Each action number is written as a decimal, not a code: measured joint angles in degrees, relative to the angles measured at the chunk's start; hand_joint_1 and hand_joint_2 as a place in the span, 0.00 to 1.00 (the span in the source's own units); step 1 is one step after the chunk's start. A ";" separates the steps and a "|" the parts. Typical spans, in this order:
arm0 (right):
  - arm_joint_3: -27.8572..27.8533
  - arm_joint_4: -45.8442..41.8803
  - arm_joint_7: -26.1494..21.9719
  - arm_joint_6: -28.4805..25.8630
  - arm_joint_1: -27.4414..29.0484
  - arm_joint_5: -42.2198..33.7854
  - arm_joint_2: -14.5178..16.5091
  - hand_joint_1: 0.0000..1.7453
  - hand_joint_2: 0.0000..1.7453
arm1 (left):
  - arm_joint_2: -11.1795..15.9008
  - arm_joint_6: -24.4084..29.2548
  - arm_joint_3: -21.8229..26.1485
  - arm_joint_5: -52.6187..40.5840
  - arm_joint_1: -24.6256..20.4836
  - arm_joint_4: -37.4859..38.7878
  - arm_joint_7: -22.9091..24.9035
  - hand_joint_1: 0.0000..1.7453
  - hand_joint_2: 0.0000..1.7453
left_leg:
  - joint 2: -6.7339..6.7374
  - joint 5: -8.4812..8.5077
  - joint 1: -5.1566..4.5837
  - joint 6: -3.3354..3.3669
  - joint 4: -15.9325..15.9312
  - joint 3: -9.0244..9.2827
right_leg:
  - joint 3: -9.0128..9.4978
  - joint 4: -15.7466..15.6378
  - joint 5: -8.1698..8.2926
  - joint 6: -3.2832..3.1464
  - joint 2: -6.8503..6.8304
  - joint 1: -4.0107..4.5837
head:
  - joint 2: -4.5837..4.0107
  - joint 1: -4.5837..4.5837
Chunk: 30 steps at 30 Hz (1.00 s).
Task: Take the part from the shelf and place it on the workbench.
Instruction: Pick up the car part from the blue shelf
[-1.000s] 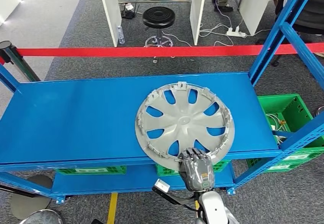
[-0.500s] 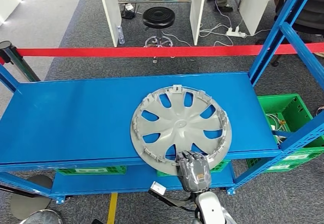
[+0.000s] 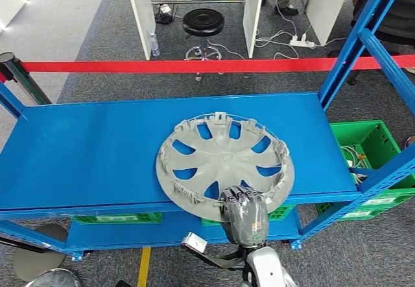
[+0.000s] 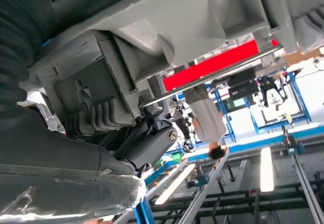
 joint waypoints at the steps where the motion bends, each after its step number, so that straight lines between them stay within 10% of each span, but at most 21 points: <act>1: 0.02 -0.62 -0.10 0.00 0.18 0.00 0.01 1.00 1.00 | -0.02 0.04 0.08 -0.04 -0.01 0.00 -0.03 0.00 0.00 | 0.00 0.00 0.00 0.00 0.00 0.00 | 0.00 0.00 0.00 0.00 -0.01 0.00 | 0.00 0.00; 25: -0.60 -29.11 -6.82 0.02 3.65 0.00 2.31 1.00 1.00 | -1.14 3.90 2.92 -1.72 0.01 0.00 -2.87 0.00 0.00 | -0.01 0.00 0.00 0.00 0.00 -0.03 | -0.03 0.00 0.00 0.00 -0.02 0.00 | 0.00 0.01; 29: -0.55 -33.29 -10.68 0.02 3.93 0.02 2.64 1.00 1.00 | -1.33 5.15 3.12 -2.24 0.01 0.00 -3.06 0.00 1.00 | -0.01 0.00 0.00 0.00 0.00 -0.03 | -0.03 0.00 0.00 0.00 -0.03 0.00 | 0.00 0.01; 30: -0.54 -34.47 -11.87 0.02 3.95 0.02 2.79 1.00 1.00 | -1.39 5.33 3.14 -2.39 0.00 -0.01 -3.07 0.00 1.00 | -0.01 0.00 0.00 0.00 0.00 -0.03 | -0.03 0.00 -0.01 0.00 -0.03 0.00 | 0.00 0.01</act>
